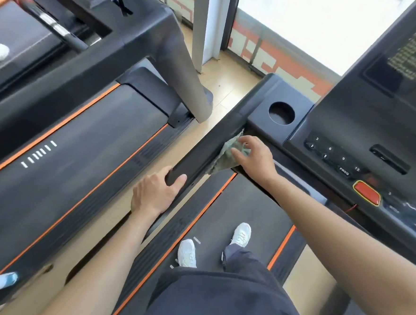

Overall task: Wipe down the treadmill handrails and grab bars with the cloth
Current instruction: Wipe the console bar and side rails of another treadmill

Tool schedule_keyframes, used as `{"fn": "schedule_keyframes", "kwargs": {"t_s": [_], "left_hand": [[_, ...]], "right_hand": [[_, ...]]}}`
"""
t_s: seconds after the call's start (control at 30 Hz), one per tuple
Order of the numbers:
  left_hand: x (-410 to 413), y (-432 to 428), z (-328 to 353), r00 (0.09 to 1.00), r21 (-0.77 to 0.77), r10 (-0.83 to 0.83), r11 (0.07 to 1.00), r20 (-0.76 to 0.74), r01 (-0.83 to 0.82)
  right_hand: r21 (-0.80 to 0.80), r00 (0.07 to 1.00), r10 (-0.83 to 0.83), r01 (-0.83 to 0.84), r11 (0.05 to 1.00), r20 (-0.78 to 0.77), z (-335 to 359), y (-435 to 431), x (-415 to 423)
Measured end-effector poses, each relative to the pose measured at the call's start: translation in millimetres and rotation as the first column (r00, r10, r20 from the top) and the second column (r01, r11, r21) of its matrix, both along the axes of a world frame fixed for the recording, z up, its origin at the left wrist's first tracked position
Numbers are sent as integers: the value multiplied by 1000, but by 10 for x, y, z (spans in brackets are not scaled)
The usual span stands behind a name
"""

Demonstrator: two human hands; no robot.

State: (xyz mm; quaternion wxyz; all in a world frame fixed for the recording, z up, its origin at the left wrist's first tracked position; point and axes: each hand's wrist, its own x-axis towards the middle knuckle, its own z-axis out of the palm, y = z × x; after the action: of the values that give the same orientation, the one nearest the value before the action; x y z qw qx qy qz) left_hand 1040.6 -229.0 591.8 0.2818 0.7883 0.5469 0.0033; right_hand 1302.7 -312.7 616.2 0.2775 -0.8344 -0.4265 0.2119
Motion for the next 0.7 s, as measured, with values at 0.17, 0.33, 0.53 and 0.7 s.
{"fn": "schedule_keyframes", "kwargs": {"t_s": [0.17,0.33,0.53,0.7], "left_hand": [[-6,-6,-16,1000,6,14,1000,12,-14],[6,-18,-2,1000,26,11,1000,12,-11],[7,-58,-19,1000,130,-18,991,-4,19],[16,-177,-115,983,501,-182,854,32,142]], "right_hand": [[-178,995,0,17,984,98,-163,266,-110],[-283,947,171,-91,955,271,-268,171,-80],[-264,933,179,-95,960,313,-277,-66,-49],[-241,930,132,-48,969,342,-285,-343,-37]]}}
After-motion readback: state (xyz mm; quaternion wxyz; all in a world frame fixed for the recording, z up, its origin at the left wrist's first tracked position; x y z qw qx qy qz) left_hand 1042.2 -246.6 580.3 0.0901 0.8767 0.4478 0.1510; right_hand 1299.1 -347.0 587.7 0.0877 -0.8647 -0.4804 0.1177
